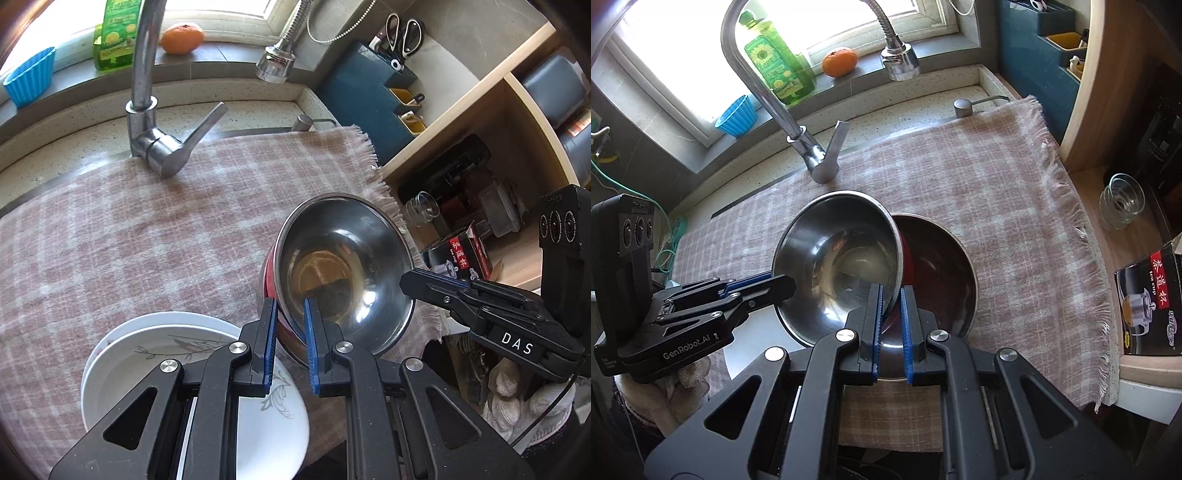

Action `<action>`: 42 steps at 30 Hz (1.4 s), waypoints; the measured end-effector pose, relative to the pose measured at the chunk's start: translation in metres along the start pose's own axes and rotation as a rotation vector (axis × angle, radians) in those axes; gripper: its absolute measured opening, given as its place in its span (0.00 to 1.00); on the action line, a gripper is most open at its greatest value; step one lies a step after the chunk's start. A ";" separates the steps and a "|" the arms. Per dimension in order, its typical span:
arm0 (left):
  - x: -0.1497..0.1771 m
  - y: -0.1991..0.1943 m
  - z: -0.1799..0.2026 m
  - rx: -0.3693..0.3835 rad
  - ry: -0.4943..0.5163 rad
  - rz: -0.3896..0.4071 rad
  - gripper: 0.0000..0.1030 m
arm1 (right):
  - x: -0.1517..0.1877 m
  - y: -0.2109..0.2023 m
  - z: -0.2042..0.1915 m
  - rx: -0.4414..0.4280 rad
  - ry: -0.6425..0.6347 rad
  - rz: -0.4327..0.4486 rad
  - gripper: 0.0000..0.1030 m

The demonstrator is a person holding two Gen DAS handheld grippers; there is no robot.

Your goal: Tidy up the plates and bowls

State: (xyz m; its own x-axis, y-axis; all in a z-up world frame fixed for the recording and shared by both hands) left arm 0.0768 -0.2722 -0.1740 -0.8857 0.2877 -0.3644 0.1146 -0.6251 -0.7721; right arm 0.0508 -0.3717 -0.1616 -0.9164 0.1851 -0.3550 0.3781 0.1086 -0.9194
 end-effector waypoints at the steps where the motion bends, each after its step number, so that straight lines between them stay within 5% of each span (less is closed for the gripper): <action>1: 0.001 0.003 0.002 -0.005 0.009 -0.007 0.12 | 0.002 0.002 0.003 0.008 0.001 -0.006 0.09; 31: 0.015 0.039 0.007 -0.060 0.058 -0.106 0.15 | 0.012 0.034 0.020 0.108 -0.045 -0.073 0.12; 35: 0.013 0.036 0.010 -0.055 0.068 -0.097 0.16 | 0.007 0.029 0.018 0.118 -0.060 -0.051 0.27; 42: 0.010 0.026 0.010 -0.036 0.054 -0.074 0.16 | -0.003 0.018 0.007 0.155 -0.114 -0.003 0.28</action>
State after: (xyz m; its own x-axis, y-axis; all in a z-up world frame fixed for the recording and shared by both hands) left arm 0.0663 -0.2924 -0.1928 -0.8669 0.3715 -0.3323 0.0665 -0.5745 -0.8158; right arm 0.0593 -0.3774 -0.1785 -0.9296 0.0725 -0.3614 0.3590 -0.0444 -0.9323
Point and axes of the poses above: each gripper's, at about its wrist camera, not at the fingertips, and y roughly the way its jaws point, z to its right, x to its underside, the point moved 9 cm from there along y, roughly the way its jaws point, and after that the axes turned 8 degrees about x, right-handed, at the moved point
